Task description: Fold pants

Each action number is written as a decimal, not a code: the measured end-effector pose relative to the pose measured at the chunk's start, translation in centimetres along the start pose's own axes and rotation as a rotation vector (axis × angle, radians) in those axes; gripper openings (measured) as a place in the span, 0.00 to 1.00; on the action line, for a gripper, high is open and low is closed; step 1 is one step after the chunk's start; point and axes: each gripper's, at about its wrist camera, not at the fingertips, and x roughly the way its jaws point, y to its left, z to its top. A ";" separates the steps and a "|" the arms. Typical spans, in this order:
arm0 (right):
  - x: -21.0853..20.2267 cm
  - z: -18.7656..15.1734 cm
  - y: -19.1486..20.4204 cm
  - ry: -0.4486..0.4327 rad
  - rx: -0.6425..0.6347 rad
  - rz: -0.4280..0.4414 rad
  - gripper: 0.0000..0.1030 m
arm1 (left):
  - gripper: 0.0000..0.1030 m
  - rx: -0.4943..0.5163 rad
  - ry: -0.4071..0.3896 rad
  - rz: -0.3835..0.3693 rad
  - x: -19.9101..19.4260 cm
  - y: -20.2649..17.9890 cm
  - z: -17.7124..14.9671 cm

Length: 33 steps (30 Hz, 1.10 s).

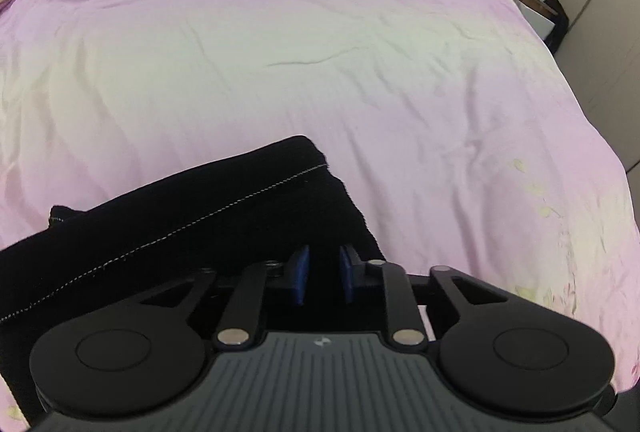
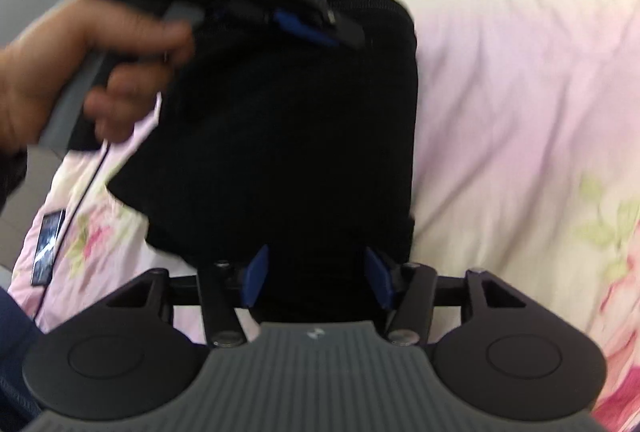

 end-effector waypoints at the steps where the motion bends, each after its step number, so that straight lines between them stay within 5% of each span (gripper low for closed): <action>1: 0.2 -0.5 0.2 0.013 -0.028 -0.013 0.51 | 0.07 -0.051 0.000 -0.002 0.2 1.0 0.3; 6: 0.7 -1.0 0.1 0.026 -0.023 0.000 0.51 | 0.07 -0.145 -0.051 0.007 0.7 3.1 1.0; 13: -0.1 -2.3 -0.1 0.041 0.014 0.021 0.51 | 0.08 -0.068 -0.077 0.101 -1.8 1.3 0.4; 14: -0.4 -2.2 -0.3 0.024 0.031 0.024 0.51 | 0.12 -0.022 -0.091 0.115 -2.8 0.5 0.0; 19: -3.6 -1.4 -2.6 -0.176 0.179 0.086 0.52 | 0.81 0.092 -0.151 0.181 -8.4 -0.7 -3.5; 20: -4.3 -1.2 -2.7 -0.223 0.193 0.087 0.53 | 0.84 0.084 -0.149 0.210 -9.1 -0.4 -4.1; 24: -5.1 -1.2 -1.5 -0.300 0.154 0.064 0.53 | 0.85 0.043 -0.104 0.330 -10.6 0.8 -7.1; 33: -2.5 -1.1 1.4 -0.192 -0.017 0.003 0.57 | 0.86 -0.047 -0.084 0.306 -10.5 2.5 -12.3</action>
